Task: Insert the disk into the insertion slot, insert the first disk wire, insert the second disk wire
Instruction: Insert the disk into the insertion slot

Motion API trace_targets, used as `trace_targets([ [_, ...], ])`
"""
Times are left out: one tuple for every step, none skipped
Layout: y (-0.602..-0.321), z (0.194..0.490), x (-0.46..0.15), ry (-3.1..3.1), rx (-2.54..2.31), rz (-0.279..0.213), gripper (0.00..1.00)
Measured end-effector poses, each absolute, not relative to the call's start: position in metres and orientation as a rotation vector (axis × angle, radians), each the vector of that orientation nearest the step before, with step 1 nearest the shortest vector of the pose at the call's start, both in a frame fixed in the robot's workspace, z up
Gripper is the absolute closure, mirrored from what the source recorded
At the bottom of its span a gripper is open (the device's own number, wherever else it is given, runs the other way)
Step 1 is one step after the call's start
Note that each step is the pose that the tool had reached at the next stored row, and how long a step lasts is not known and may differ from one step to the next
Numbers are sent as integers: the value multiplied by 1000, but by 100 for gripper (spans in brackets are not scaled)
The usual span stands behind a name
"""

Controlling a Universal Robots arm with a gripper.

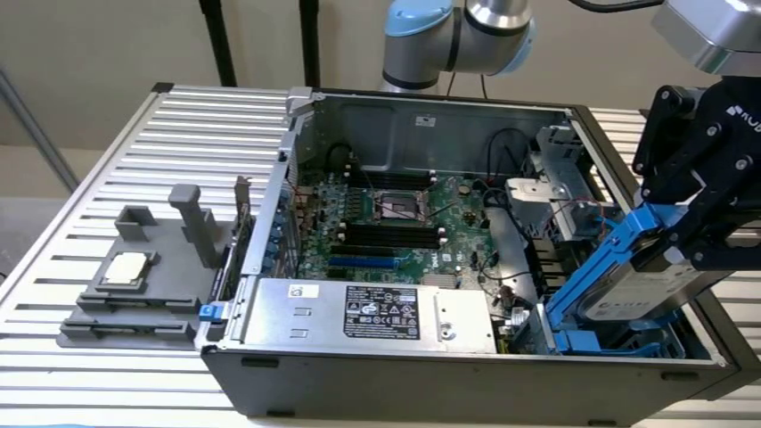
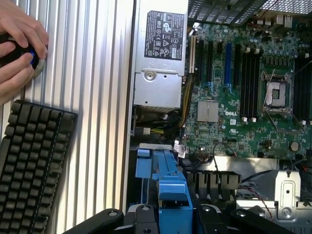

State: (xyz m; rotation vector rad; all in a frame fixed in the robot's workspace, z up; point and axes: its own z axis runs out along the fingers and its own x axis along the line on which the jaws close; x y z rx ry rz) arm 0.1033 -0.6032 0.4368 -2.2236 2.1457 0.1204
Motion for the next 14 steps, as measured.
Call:
trace_targets([
  [-603,436,103,2145,-2223,122,67],
  [-603,436,103,2144,-2222,123,67],
  [-603,435,103,2143,-2221,125,67],
  [-603,435,103,2142,-2220,127,67],
  [-603,435,103,2141,-2219,129,67],
  [-603,434,103,2140,-2218,131,67],
  [-603,434,103,2139,-2217,133,67],
  [-603,433,103,2138,-2216,135,67],
  [-603,433,103,2137,-2215,137,67],
  [-603,432,103,2136,-2215,138,67],
  [-603,432,103,2135,-2214,139,67],
  [-603,431,103,2135,-2214,140,67],
  [-603,430,103,2134,-2214,141,67],
  [-603,430,103,2133,-2214,142,67],
])
